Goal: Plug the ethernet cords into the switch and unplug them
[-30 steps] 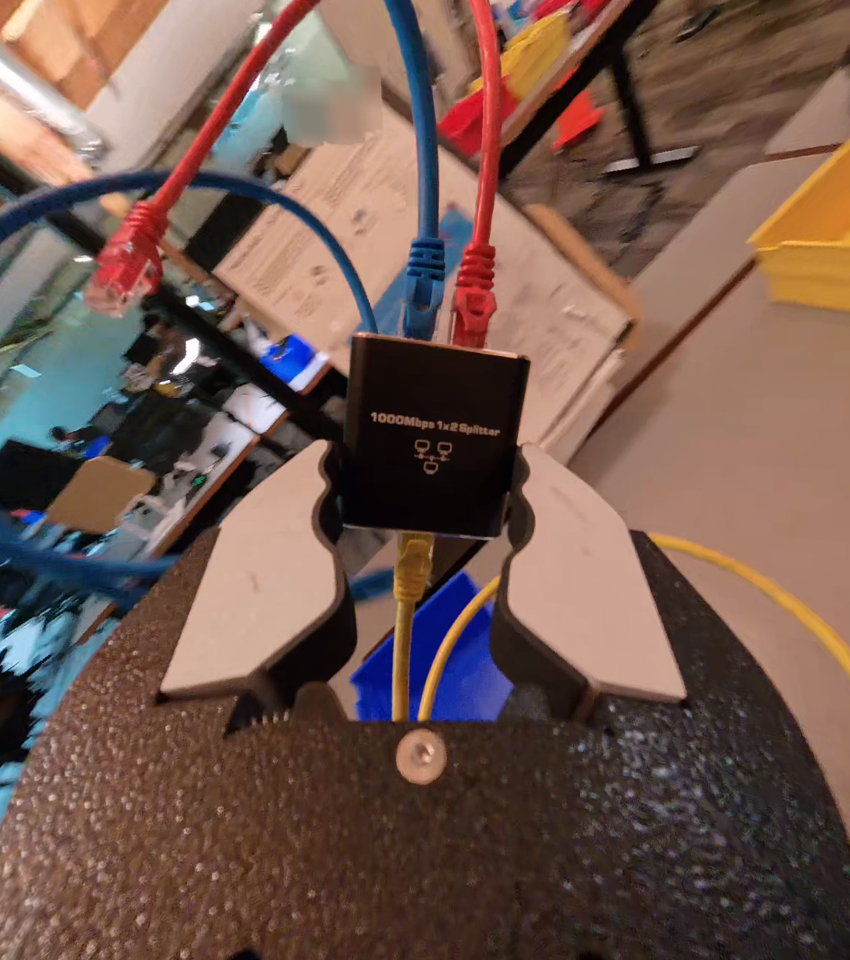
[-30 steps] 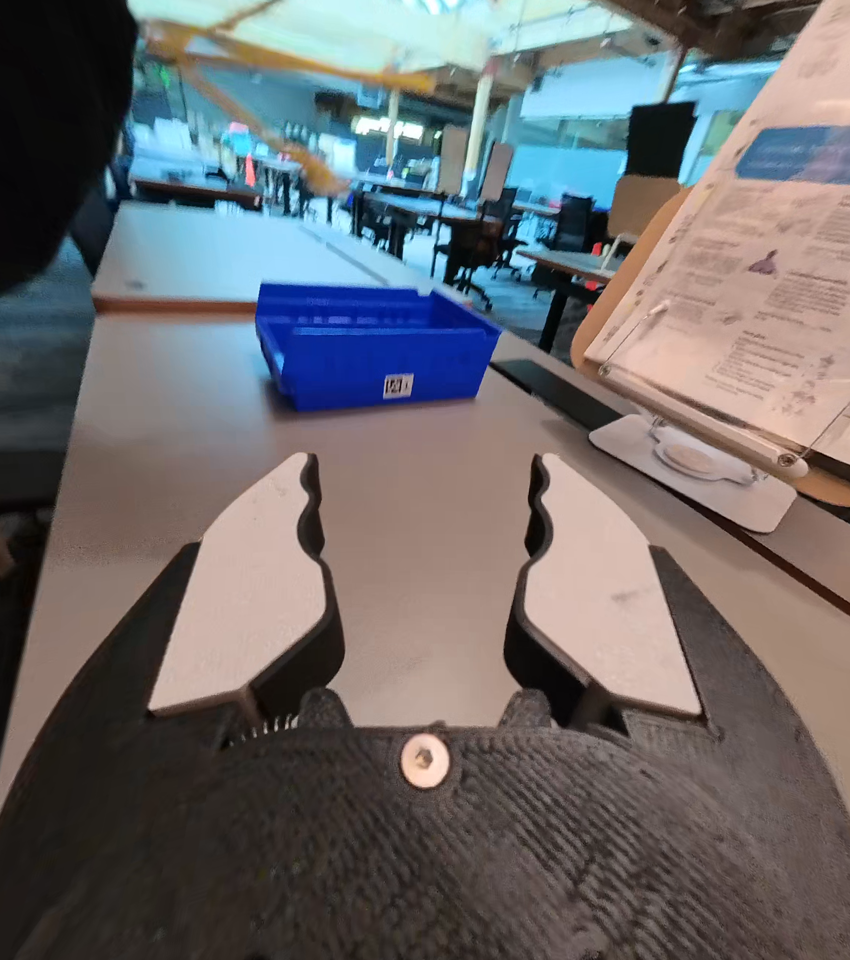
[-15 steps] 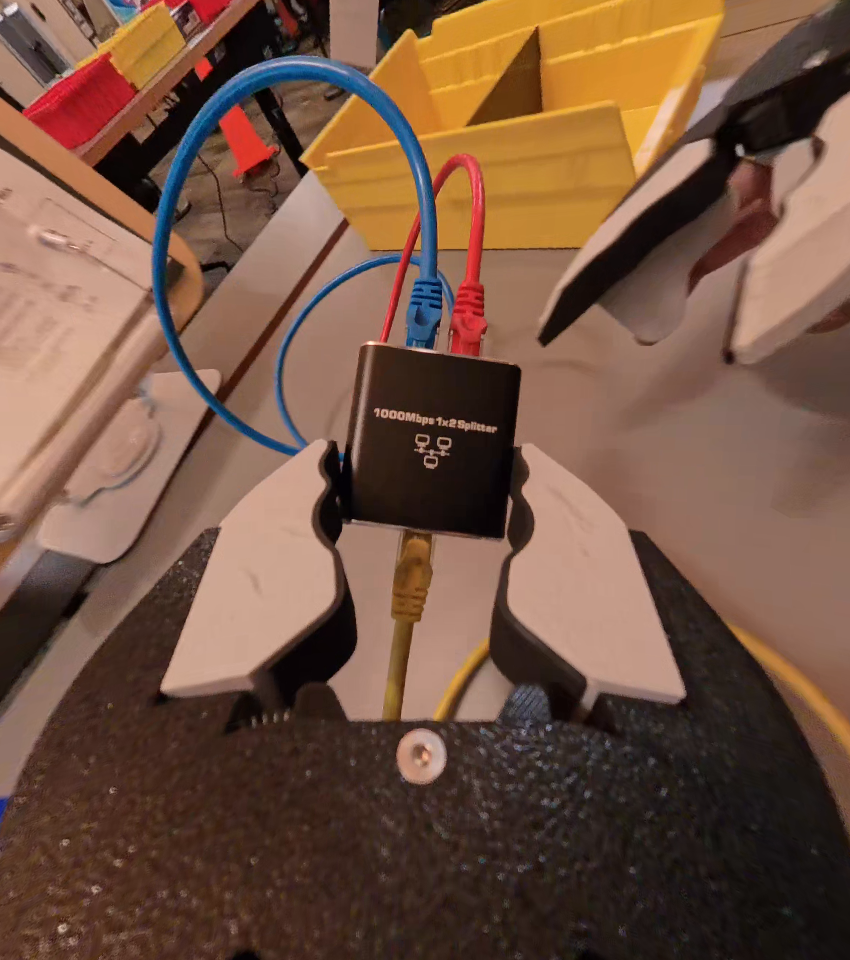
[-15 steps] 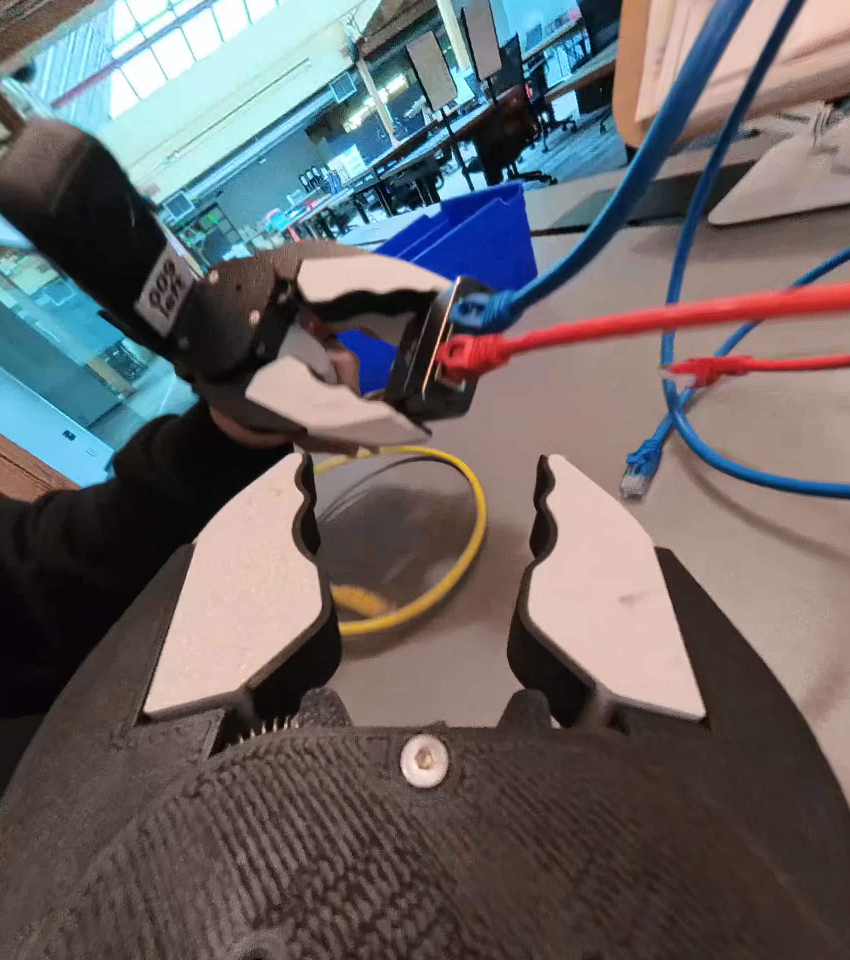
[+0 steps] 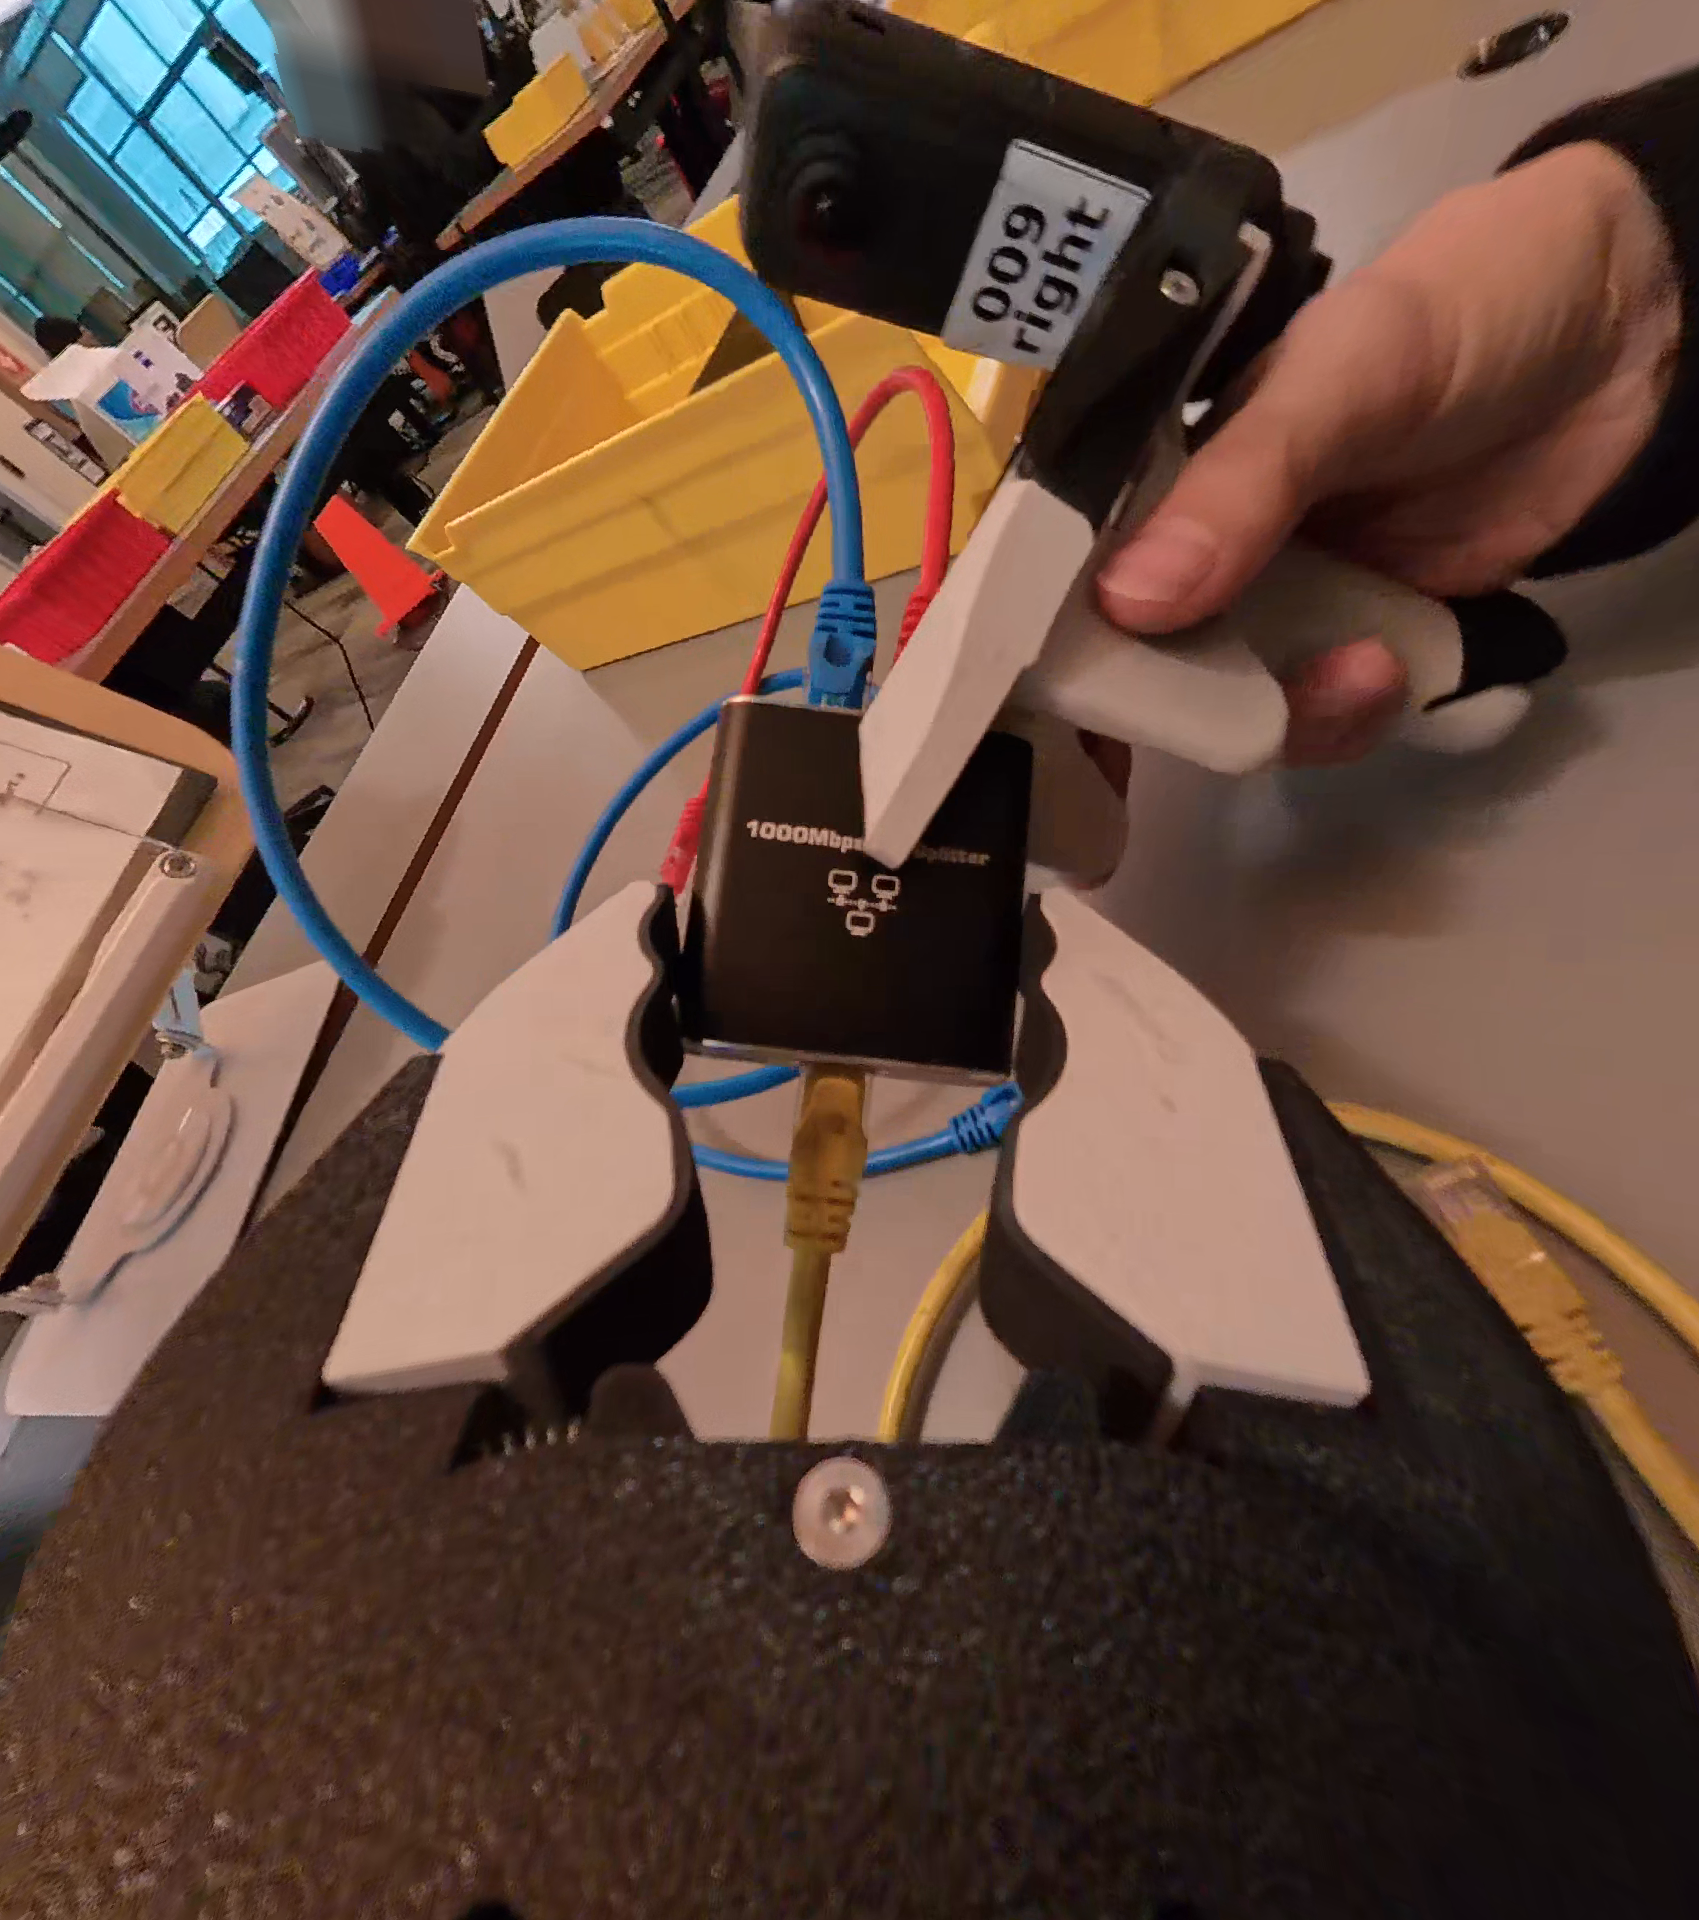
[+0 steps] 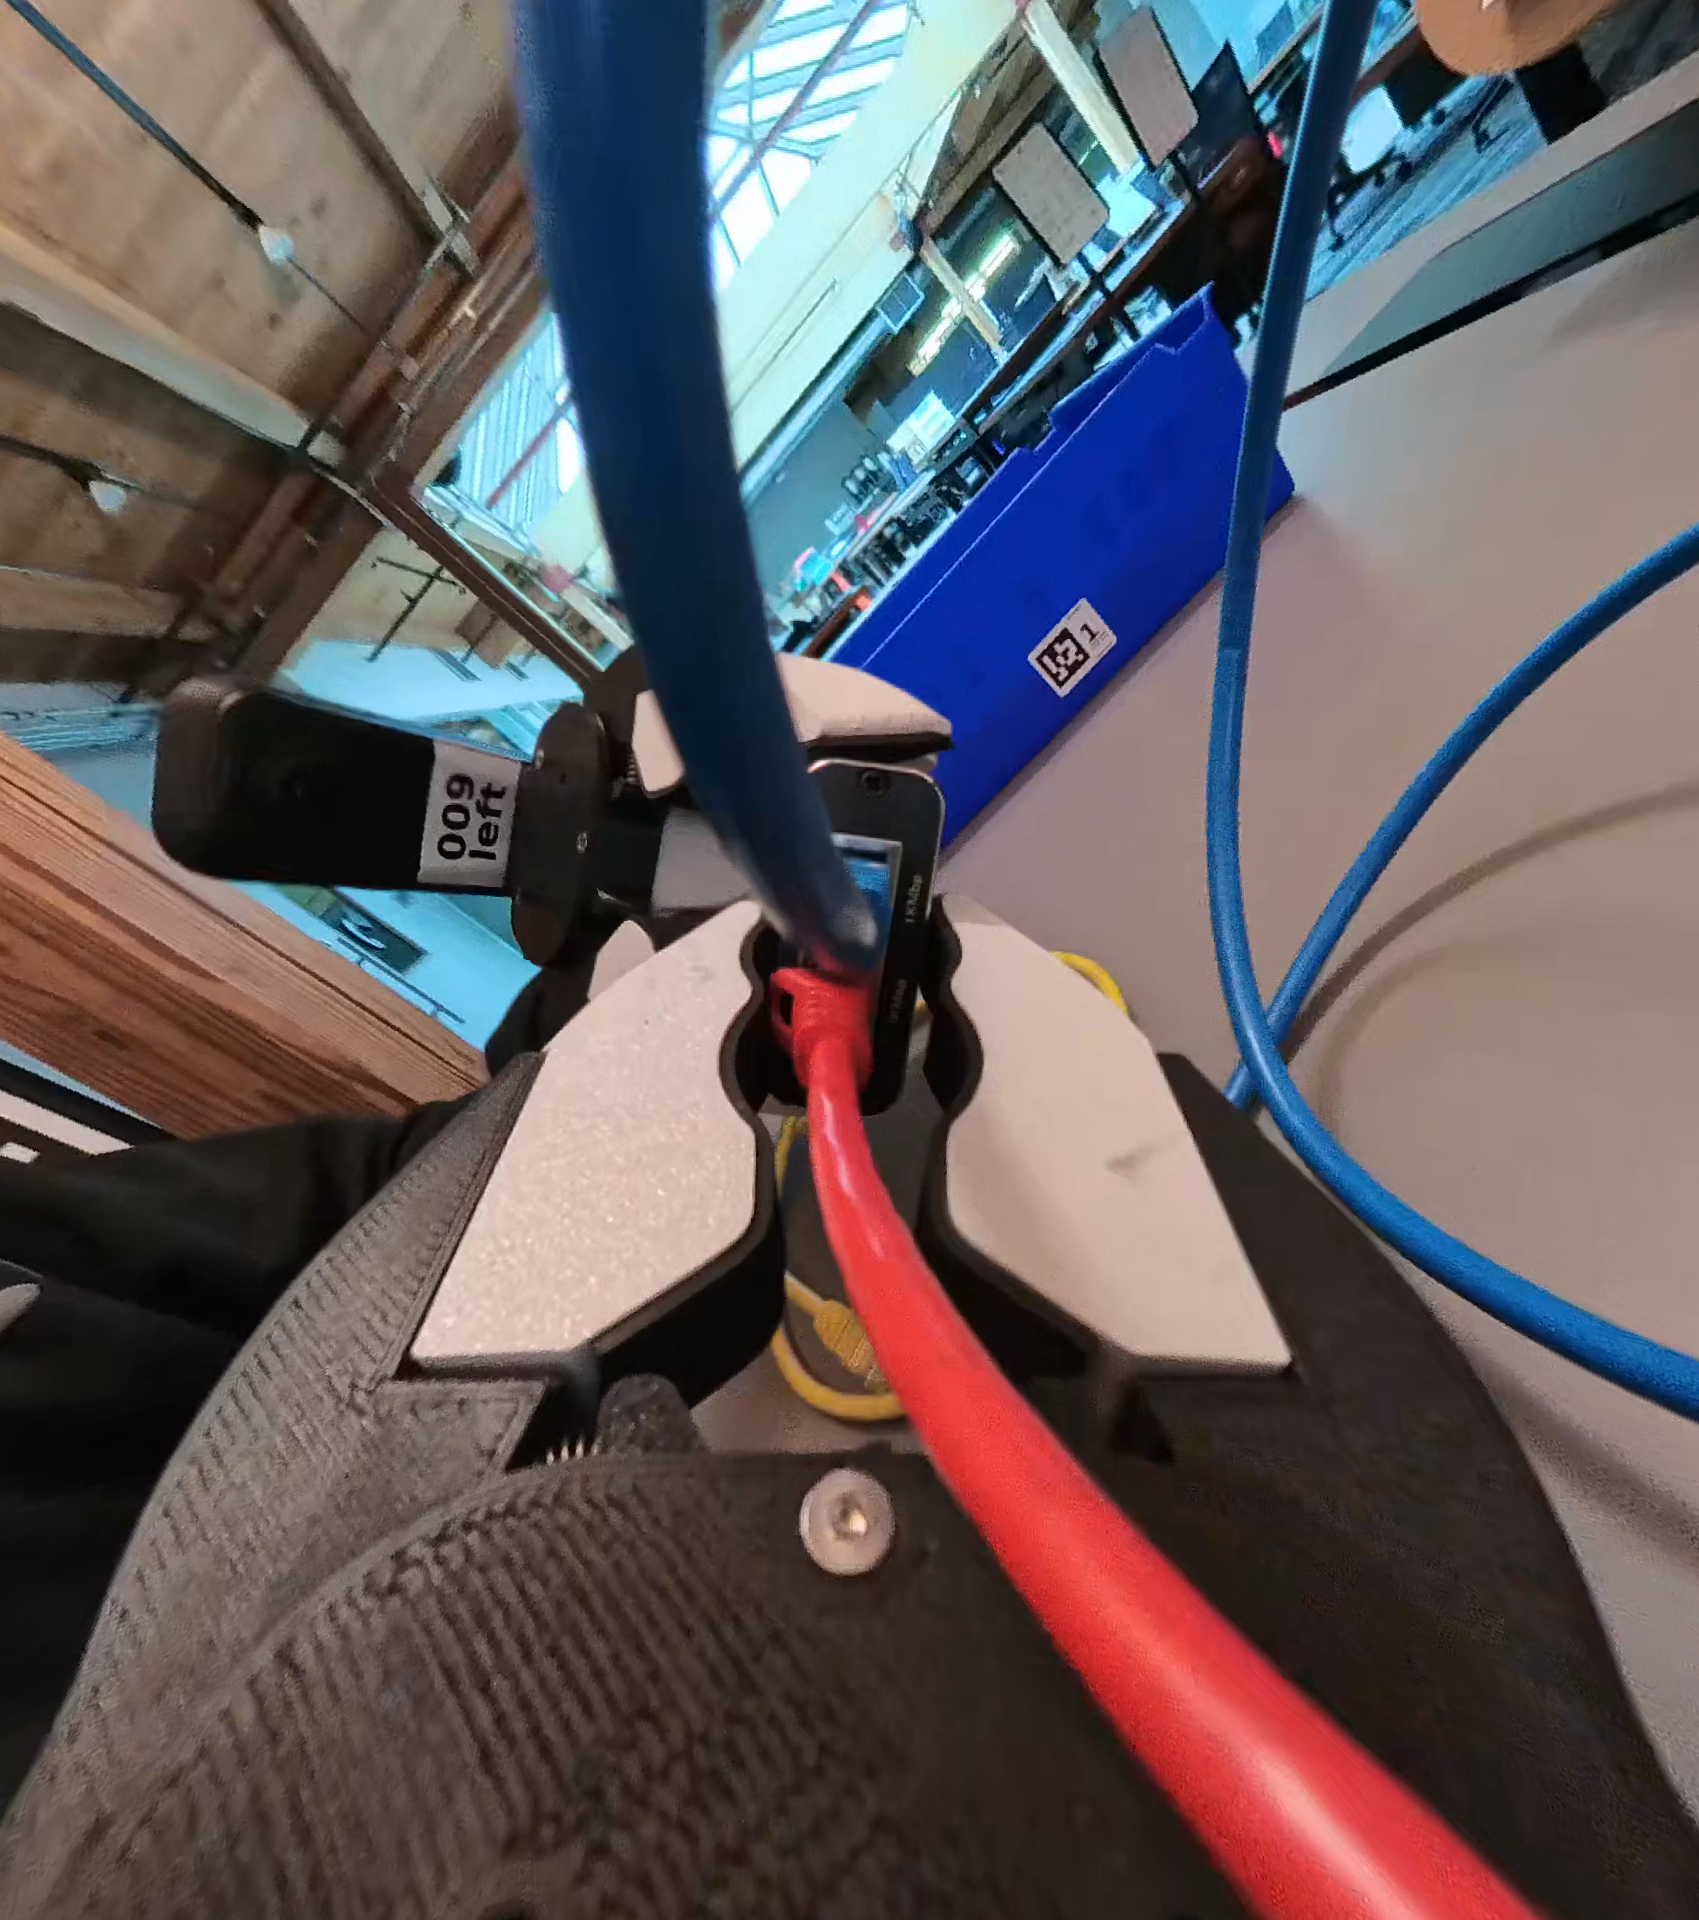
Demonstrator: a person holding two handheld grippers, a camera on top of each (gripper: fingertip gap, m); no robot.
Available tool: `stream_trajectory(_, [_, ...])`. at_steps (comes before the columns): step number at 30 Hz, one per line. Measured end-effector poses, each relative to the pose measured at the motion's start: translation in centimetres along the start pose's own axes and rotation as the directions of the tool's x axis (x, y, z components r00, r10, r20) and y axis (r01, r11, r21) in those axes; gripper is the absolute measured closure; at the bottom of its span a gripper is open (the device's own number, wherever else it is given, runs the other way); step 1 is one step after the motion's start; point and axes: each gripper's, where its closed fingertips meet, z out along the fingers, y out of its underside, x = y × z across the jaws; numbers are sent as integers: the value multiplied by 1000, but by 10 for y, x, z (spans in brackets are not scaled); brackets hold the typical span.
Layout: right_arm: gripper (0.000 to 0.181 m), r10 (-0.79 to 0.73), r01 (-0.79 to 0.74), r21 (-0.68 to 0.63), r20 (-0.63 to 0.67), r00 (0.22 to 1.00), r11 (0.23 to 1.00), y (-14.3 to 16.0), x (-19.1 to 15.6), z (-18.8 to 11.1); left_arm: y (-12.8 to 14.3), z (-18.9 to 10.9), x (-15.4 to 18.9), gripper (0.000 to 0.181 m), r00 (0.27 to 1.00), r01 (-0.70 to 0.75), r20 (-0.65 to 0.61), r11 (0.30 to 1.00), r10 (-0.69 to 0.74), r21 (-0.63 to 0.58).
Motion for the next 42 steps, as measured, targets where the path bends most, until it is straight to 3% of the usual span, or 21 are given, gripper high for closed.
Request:
stream_trajectory(2, [157, 75, -75, 41, 12, 997, 996, -4, 3, 0, -2, -3, -1, 121, 998, -56, 14, 998, 56, -9])
stream_trajectory(6, [156, 247, -259, 94, 125, 961, 961, -11, 4, -8, -35, -26, -7, 122, 989, -130, 81, 989, 124, 65])
stream_trajectory(10, [156, 307, -329, 118, 171, 936, 937, -17, 3, -13, -53, -46, -1, 120, 998, -57, 17, 996, 56, 63])
stream_trajectory(14, [157, 307, -328, 122, 168, 937, 937, -18, 0, -11, -65, -61, 7, 118, 997, 81, -12, 996, -82, -37])
stream_trajectory(18, [157, 313, -337, 107, 196, 929, 935, -18, -6, -12, -79, -71, 12, 117, 992, 118, 43, 988, -115, -97])
stream_trajectory(22, [157, 344, -380, 97, 268, 900, 920, -21, -20, -12, -51, -59, -2, 113, 989, 137, 57, 988, -133, -71])
stream_trajectory(26, [157, 382, -419, 62, 310, 871, 906, -19, -27, -13, -34, -49, -8, 116, 987, 150, 43, 984, -155, 95])
stream_trajectory(28, [155, 399, -440, 71, 313, 862, 895, -20, -28, -12, -25, -43, -5, 118, 993, 104, 39, 989, -109, 108])
stream_trajectory(33, [154, 427, -478, 100, 320, 846, 873, -22, -25, -11, -25, -34, -4, 124, 992, -19, 122, 987, -1, 162])
stream_trajectory(42, [157, 420, -465, 77, 318, 850, 882, -18, -26, -9, -21, -29, -5, 125, 998, 21, 61, 980, -34, 198])
